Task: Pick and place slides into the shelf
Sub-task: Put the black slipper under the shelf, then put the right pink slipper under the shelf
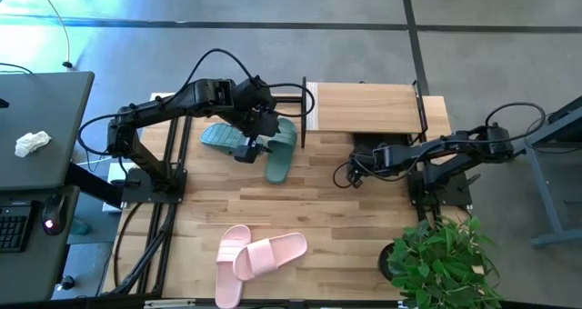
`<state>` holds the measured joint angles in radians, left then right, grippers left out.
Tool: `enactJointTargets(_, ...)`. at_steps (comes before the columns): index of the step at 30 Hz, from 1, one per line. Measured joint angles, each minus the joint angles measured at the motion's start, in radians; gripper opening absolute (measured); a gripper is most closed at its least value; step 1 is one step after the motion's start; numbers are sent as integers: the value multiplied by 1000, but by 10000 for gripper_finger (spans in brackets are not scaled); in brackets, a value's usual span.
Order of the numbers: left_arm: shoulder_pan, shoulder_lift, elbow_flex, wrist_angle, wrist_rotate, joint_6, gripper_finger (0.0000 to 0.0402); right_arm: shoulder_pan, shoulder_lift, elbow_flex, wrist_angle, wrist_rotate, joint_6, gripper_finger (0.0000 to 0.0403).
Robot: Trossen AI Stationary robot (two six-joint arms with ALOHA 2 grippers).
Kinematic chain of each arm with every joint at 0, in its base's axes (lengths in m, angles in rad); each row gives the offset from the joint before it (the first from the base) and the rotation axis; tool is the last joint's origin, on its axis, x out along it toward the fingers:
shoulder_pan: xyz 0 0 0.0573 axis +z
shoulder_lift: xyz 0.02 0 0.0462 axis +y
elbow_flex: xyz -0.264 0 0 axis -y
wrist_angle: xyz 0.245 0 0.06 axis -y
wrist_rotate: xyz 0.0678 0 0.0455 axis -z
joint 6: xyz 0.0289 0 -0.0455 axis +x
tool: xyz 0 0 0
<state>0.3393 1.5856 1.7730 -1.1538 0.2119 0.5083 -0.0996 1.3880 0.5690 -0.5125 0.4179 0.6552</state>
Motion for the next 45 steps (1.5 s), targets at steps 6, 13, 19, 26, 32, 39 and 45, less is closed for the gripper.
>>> enactJointTargets(6,0,0,0,0,0,-8,280,-5,0,1,-5,-3,24,0)
enactJointTargets(13,0,0,0,0,0,-15,280,-6,0,2,-42,-2,63,0)
enactJointTargets(19,0,0,0,0,0,-15,280,-6,0,2,-42,-3,63,0)
enactJointTargets(26,0,0,0,0,0,-16,280,11,-14,0,-43,12,46,0)
enactJointTargets(32,-25,0,0,-9,14,-18,280,50,-70,0,-38,46,24,0)
enactJointTargets(39,-142,0,-3,-240,95,-160,280,99,-179,0,41,-56,-132,0)
enactJointTargets(45,-321,-1,-55,-371,-28,-484,280,129,-248,0,206,-219,-238,0)
